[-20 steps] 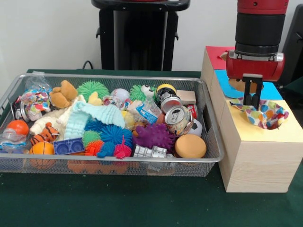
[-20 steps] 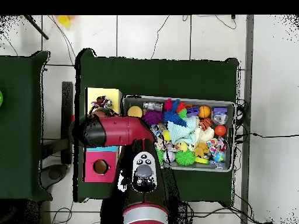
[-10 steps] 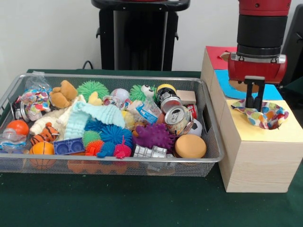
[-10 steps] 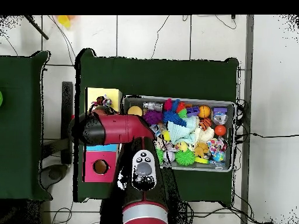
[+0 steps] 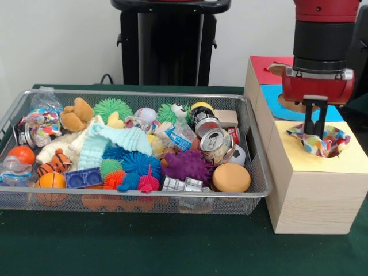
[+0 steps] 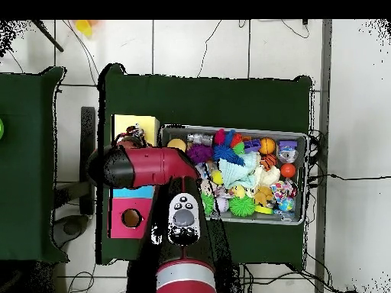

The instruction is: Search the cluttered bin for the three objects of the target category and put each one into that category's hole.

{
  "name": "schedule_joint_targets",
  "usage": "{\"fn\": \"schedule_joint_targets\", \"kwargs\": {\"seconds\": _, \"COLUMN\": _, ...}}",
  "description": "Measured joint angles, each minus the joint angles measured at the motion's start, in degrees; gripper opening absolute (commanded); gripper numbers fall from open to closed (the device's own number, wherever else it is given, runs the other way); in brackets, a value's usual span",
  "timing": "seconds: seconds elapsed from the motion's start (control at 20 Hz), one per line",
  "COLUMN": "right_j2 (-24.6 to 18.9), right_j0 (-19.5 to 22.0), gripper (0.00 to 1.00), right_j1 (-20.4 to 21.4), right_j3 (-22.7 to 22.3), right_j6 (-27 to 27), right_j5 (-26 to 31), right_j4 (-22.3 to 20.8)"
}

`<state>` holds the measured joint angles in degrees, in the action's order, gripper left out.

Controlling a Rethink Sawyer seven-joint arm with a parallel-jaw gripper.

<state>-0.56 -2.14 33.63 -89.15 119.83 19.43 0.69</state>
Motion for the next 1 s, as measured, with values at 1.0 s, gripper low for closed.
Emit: {"fn": "schedule_joint_targets", "kwargs": {"seconds": 1.0, "right_j2": -0.06, "right_j0": -1.64, "gripper": 0.0, "right_j1": -7.21, "right_j3": 7.06, "right_j6": 0.0, "right_j5": 0.0, "right_j4": -0.14}}
